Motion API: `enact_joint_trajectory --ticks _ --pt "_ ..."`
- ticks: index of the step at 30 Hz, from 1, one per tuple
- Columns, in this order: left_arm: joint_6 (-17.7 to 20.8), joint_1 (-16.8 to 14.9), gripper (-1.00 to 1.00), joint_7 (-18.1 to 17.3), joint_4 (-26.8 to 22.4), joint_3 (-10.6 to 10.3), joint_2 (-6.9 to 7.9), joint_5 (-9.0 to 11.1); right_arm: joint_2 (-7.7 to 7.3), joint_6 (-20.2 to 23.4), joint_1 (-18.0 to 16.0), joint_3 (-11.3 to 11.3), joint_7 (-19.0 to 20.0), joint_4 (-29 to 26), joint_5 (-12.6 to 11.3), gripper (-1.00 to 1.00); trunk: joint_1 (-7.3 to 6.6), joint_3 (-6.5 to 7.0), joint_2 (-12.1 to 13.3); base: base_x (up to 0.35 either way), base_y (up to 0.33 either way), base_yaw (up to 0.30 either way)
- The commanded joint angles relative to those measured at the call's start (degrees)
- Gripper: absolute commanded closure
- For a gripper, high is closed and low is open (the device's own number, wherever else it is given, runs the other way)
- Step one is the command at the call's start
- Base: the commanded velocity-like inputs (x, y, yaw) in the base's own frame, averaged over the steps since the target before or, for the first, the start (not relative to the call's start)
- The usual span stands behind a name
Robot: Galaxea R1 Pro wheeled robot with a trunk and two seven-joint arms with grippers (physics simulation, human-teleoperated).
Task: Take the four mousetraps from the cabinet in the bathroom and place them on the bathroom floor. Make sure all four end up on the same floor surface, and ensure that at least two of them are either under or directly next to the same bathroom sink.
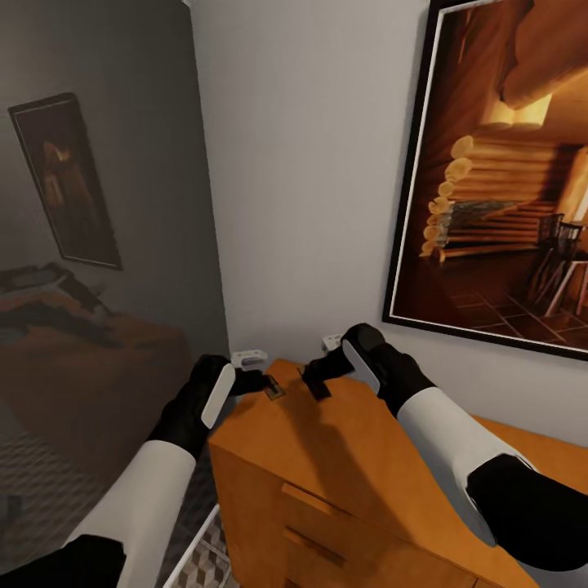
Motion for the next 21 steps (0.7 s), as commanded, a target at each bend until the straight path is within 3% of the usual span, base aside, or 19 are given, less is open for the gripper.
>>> enact_joint_trajectory --ticks 1,17,21 --pt "-0.37 -0.04 -1.0 0.59 0.23 -0.08 -0.04 0.6 0.06 0.17 -0.06 0.07 0.33 -0.21 0.48 1.0 0.01 -0.08 -0.05 0.0 0.0 0.0" --pt "-7.91 0.05 -1.0 0.68 1.83 -0.36 -0.47 0.12 0.26 0.17 -0.06 -0.05 -4.43 -3.75 0.45 1.0 0.01 -0.08 -0.05 0.0 0.0 0.0" --pt "-8.61 0.05 -1.0 0.69 2.17 -1.6 -0.47 -0.07 0.25 0.17 -0.06 -0.09 -4.59 -4.58 0.45 1.0 0.01 -0.08 -0.05 0.0 0.0 0.0"
